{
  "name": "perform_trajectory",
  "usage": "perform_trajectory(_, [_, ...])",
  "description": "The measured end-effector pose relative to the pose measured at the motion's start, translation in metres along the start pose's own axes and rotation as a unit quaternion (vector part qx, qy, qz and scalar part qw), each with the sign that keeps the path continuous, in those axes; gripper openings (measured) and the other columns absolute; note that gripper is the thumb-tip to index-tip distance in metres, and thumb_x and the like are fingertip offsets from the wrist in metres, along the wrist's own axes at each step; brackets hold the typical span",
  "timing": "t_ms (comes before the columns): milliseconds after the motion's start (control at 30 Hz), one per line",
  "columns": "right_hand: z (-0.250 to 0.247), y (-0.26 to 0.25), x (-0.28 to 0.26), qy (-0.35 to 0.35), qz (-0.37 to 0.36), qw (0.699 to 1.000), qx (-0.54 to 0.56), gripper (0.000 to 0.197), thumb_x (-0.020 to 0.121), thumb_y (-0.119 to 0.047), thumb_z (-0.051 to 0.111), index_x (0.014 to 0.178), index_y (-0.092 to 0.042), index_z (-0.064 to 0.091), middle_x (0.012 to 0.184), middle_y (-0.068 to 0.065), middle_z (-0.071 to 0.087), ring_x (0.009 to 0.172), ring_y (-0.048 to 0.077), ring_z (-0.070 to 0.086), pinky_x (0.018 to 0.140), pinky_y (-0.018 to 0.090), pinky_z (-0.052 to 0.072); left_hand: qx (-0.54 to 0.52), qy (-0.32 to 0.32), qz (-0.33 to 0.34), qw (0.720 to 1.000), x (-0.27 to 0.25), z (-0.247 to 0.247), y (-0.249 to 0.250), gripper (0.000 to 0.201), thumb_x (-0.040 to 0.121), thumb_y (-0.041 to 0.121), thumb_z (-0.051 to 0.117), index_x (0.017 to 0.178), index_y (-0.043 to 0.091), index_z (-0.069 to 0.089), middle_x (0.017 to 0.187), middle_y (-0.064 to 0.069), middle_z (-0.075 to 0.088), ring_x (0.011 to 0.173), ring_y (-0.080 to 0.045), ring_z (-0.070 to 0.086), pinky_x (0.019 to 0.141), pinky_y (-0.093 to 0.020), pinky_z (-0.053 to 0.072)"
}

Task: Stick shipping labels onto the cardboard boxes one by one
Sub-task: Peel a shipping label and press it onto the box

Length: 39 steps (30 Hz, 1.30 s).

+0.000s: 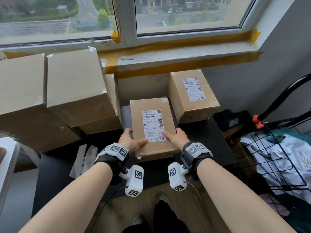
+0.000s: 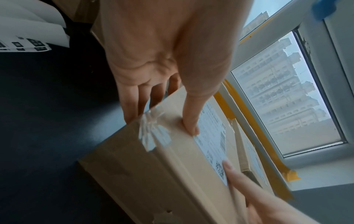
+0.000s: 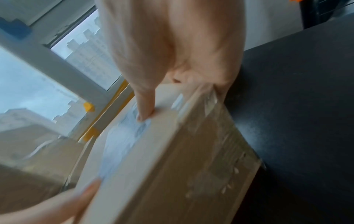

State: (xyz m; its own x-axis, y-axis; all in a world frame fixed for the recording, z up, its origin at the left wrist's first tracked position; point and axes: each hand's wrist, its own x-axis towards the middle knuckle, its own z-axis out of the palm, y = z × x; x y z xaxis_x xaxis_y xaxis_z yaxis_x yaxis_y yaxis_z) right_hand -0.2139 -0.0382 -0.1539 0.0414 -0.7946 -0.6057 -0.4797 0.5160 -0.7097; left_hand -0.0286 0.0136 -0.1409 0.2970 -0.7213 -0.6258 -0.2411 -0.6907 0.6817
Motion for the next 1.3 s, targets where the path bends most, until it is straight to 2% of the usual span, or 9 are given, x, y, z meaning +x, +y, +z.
perform_trajectory(167, [-0.024,0.004,-0.008,-0.073,0.005,0.995,0.070,0.068,0.077,-0.002,0.072,0.137,-0.005,0.039,0.130,0.017,0.056,0.119,0.028,0.055,0.104,0.047,0.044,-0.080,-0.034,-0.035,0.996,-0.001,-0.007,0.003,0.072,0.074,0.016,0.078,0.134,0.019,0.037,0.122,-0.012,0.060,0.106,-0.029,0.062,0.085,-0.051,0.055])
perform_trajectory(400, [-0.032,0.004,-0.033,-0.041,-0.054,0.993,0.098,0.067,0.077,0.021,0.057,0.136,-0.007,0.044,0.134,0.016,0.054,0.128,0.026,0.048,0.102,0.041,0.045,-0.139,-0.003,-0.013,0.990,-0.013,-0.011,-0.003,0.053,0.082,0.000,0.066,0.130,0.013,0.047,0.108,-0.014,0.064,0.103,-0.033,0.063,0.085,-0.053,0.054])
perform_trajectory(500, [-0.033,0.000,-0.041,-0.038,-0.076,0.990,0.114,0.067,0.077,0.022,0.056,0.137,-0.006,0.044,0.136,0.016,0.052,0.129,0.023,0.046,0.099,0.036,0.046,-0.165,-0.017,0.001,0.986,-0.023,-0.017,-0.002,0.050,0.085,-0.006,0.060,0.130,0.012,0.047,0.095,-0.009,0.064,0.099,-0.030,0.062,0.081,-0.046,0.054])
perform_trajectory(600, [-0.037,-0.010,-0.049,-0.033,-0.097,0.985,0.136,0.070,0.076,0.023,0.057,0.138,-0.006,0.043,0.137,0.016,0.051,0.130,0.023,0.045,0.103,0.038,0.044,-0.180,-0.015,0.046,0.982,-0.032,-0.028,0.003,0.047,0.085,-0.006,0.060,0.127,0.010,0.052,0.117,-0.014,0.063,0.103,-0.029,0.062,0.074,-0.040,0.056])
perform_trajectory(700, [-0.044,-0.022,-0.058,-0.036,-0.121,0.978,0.166,0.074,0.073,0.025,0.057,0.138,-0.006,0.043,0.137,0.019,0.049,0.129,0.028,0.047,0.106,0.046,0.041,-0.211,-0.007,0.105,0.972,-0.048,-0.040,0.016,0.037,0.085,-0.008,0.059,0.120,0.004,0.057,0.114,-0.014,0.063,0.092,-0.022,0.062,0.051,-0.024,0.056])
perform_trajectory(767, [-0.050,-0.032,-0.064,-0.036,-0.140,0.973,0.180,0.074,0.073,0.026,0.056,0.138,-0.005,0.042,0.138,0.019,0.049,0.129,0.028,0.047,0.107,0.047,0.040,-0.227,-0.017,0.134,0.965,-0.057,-0.048,0.027,0.036,0.085,-0.009,0.058,0.120,0.001,0.057,0.110,-0.013,0.063,0.086,-0.019,0.061,0.045,-0.017,0.053])
perform_trajectory(967, [-0.076,-0.066,-0.076,-0.022,-0.180,0.961,0.206,0.073,0.074,0.028,0.053,0.139,-0.002,0.039,0.139,0.017,0.048,0.130,0.030,0.046,0.108,0.048,0.038,-0.247,-0.040,0.187,0.950,-0.075,-0.063,0.065,0.042,0.084,-0.013,0.058,0.124,0.001,0.056,0.116,-0.016,0.064,0.106,-0.028,0.063,0.066,-0.026,0.059])
perform_trajectory(1167, [-0.118,-0.095,-0.067,-0.001,-0.209,0.956,0.208,0.064,0.076,0.026,0.053,0.132,-0.004,0.046,0.138,0.019,0.048,0.130,0.031,0.046,0.104,0.049,0.043,-0.236,-0.071,0.219,0.944,-0.079,-0.054,0.114,0.051,0.082,-0.016,0.057,0.129,0.006,0.052,0.116,-0.012,0.064,0.109,-0.031,0.062,0.086,-0.038,0.054])
perform_trajectory(1300, [-0.151,-0.106,-0.052,-0.013,-0.208,0.952,0.223,0.067,0.078,0.024,0.053,0.137,-0.007,0.042,0.140,0.012,0.048,0.124,0.030,0.051,0.076,0.031,0.055,-0.239,-0.067,0.214,0.945,-0.062,-0.025,0.151,0.057,0.080,-0.019,0.056,0.131,0.005,0.050,0.122,-0.014,0.061,0.110,-0.033,0.062,0.091,-0.045,0.052])
